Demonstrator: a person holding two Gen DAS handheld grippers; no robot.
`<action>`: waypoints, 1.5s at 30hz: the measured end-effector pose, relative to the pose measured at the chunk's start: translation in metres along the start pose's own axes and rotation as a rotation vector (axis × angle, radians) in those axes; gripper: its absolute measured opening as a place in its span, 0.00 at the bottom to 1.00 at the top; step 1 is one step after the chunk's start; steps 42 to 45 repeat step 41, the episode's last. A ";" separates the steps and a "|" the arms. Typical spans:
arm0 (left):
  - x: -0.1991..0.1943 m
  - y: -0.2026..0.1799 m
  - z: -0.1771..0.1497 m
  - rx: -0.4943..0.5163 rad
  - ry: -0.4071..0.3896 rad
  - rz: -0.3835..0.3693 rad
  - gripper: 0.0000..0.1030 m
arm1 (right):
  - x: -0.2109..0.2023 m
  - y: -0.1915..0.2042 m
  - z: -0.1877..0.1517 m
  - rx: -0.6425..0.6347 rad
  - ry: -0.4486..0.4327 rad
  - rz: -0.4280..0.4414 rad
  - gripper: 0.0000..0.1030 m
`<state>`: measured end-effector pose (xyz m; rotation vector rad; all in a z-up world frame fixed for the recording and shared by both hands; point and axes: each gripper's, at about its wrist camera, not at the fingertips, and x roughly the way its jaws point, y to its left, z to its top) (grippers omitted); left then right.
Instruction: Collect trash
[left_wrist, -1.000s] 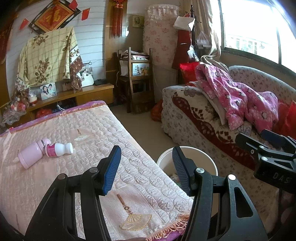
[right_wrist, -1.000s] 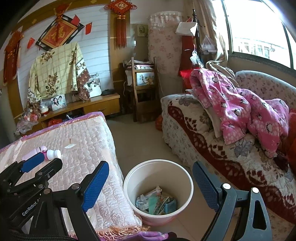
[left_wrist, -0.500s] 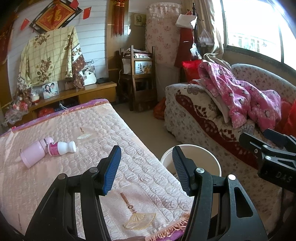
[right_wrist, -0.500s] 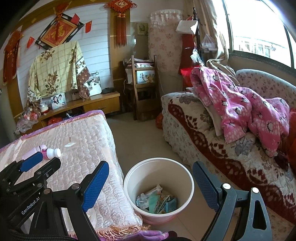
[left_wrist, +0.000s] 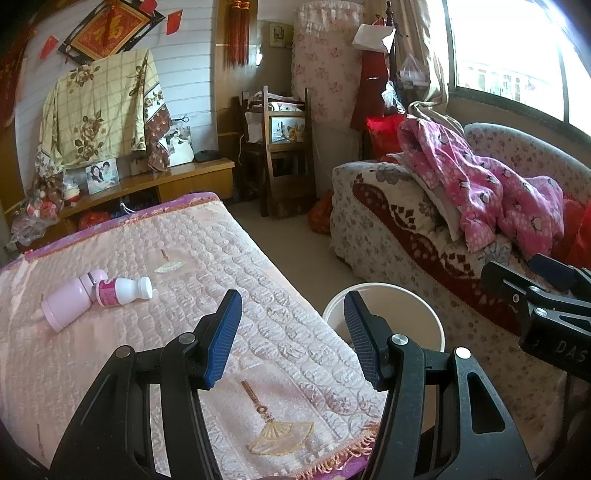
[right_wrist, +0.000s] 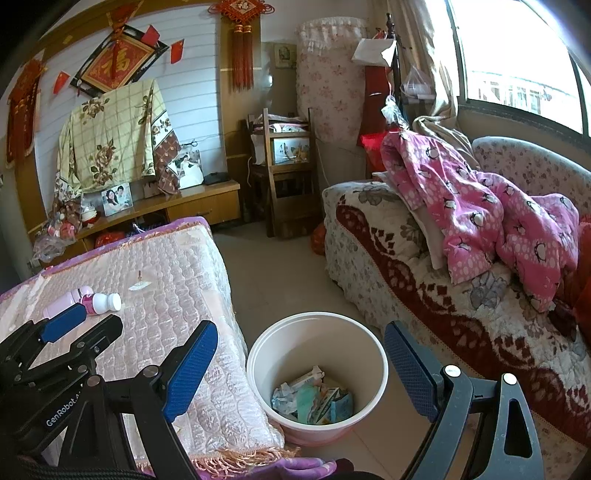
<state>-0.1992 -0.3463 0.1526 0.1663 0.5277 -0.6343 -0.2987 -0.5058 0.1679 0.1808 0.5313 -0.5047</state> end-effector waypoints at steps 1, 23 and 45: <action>0.001 0.001 0.000 0.000 0.002 0.000 0.55 | 0.000 0.000 0.000 0.001 0.000 0.001 0.87; 0.001 -0.005 0.001 0.011 0.009 -0.010 0.55 | 0.004 -0.003 -0.007 0.002 0.010 -0.001 0.88; 0.002 -0.007 0.001 0.018 -0.004 -0.025 0.55 | 0.008 -0.004 -0.010 -0.010 0.024 0.004 0.88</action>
